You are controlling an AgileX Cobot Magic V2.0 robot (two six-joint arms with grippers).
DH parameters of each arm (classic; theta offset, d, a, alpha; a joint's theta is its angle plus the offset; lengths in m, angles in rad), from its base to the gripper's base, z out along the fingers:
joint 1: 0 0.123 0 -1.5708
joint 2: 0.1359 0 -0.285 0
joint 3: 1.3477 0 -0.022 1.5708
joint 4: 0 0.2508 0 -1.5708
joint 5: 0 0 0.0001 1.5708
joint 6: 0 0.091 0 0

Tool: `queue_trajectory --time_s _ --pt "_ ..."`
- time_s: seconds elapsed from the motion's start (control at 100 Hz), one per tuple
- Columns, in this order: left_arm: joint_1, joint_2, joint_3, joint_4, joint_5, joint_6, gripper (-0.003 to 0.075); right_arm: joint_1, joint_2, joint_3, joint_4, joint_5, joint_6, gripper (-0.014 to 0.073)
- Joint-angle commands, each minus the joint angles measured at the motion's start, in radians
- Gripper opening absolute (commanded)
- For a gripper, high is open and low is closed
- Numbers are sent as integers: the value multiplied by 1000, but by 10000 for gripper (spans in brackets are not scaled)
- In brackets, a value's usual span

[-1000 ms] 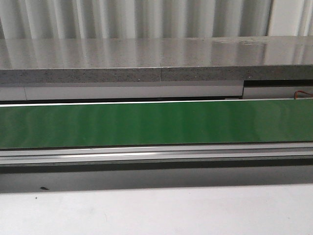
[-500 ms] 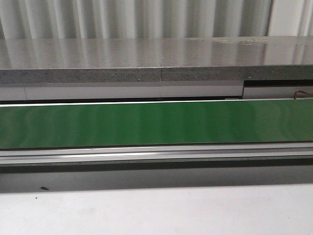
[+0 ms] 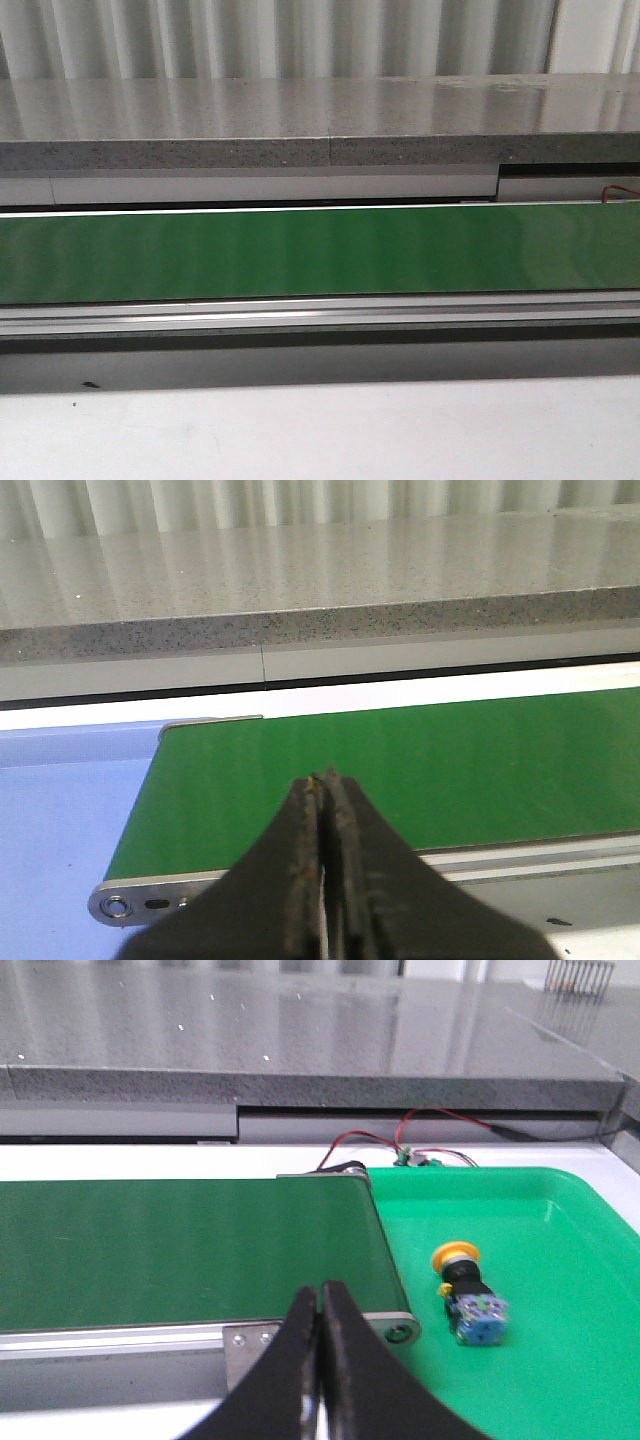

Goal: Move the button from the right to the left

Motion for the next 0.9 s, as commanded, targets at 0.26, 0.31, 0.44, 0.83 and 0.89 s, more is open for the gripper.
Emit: queue_trajectory --time_s 0.26,0.31,0.44,0.83,0.89 --pt "1 -32 40 0 -79 -7 -21 -4 338 -367 -14 291 -5 -68" --pt "1 -32 40 0 -79 -7 -21 -4 389 -394 -12 289 -5 -68" --pt "1 -32 40 0 -79 -7 -21 -4 507 -459 -5 347 -5 -68" --pt "1 -32 40 0 -79 -7 -21 -4 800 -647 22 554 -5 57" --pt "1 -32 40 0 -79 -7 -21 -4 830 -661 38 564 -5 173"
